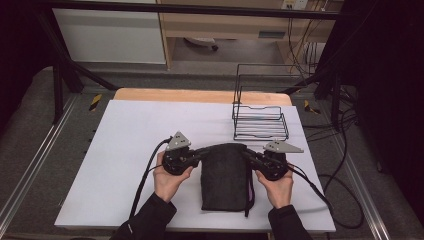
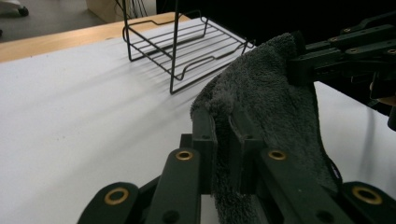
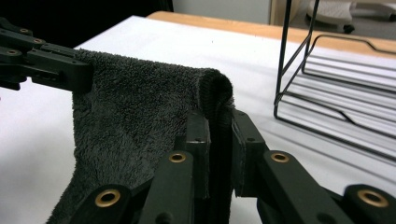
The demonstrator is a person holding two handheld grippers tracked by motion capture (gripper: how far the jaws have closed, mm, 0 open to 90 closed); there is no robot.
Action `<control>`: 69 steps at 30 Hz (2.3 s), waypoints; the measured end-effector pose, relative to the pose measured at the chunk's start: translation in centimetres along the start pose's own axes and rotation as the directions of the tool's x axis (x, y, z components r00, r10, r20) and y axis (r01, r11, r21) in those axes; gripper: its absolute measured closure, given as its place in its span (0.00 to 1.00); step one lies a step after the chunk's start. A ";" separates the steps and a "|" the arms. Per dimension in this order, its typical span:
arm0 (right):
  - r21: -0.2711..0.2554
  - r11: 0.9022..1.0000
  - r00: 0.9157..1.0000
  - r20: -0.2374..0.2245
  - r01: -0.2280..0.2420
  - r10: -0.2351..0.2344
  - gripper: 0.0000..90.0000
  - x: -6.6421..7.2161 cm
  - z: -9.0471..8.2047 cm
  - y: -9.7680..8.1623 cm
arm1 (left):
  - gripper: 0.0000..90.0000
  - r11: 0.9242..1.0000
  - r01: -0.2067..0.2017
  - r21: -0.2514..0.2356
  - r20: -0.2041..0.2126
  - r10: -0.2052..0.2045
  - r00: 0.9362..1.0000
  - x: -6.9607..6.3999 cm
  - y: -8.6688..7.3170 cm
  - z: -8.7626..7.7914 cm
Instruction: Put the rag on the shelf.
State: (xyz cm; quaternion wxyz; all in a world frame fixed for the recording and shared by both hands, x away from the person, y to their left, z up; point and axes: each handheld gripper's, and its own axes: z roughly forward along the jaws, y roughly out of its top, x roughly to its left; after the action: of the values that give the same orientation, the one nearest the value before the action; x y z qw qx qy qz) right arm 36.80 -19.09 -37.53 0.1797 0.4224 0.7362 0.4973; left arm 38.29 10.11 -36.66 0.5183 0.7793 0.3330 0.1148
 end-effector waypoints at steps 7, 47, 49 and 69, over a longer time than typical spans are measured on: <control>-0.043 0.999 1.000 0.012 0.021 -0.021 0.89 0.6 -1.0 0.7 | 0.91 0.999 -0.009 -0.037 -0.001 0.009 1.000 -0.6 0.6 -0.7; -0.298 0.945 0.982 0.169 0.133 -0.085 0.89 1.3 -6.5 4.8 | 0.91 0.961 -0.091 -0.260 -0.024 0.088 0.996 -3.2 7.0 -1.3; -0.310 0.940 0.979 0.186 0.143 -0.088 0.90 1.2 -6.8 5.1 | 0.91 0.958 -0.096 -0.269 -0.026 0.092 0.995 -3.3 7.5 -1.2; -0.445 0.881 0.959 0.280 0.160 -0.033 0.90 0.0 -8.8 7.7 | 0.91 0.918 -0.094 -0.385 -0.018 0.095 0.995 -4.2 12.1 0.7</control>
State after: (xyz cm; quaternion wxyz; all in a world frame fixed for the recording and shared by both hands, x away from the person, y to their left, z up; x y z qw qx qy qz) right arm 34.20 -23.00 -26.84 0.3965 0.3919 0.5859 0.5881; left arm 40.33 4.03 -25.55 0.6553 0.6776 0.2655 0.2023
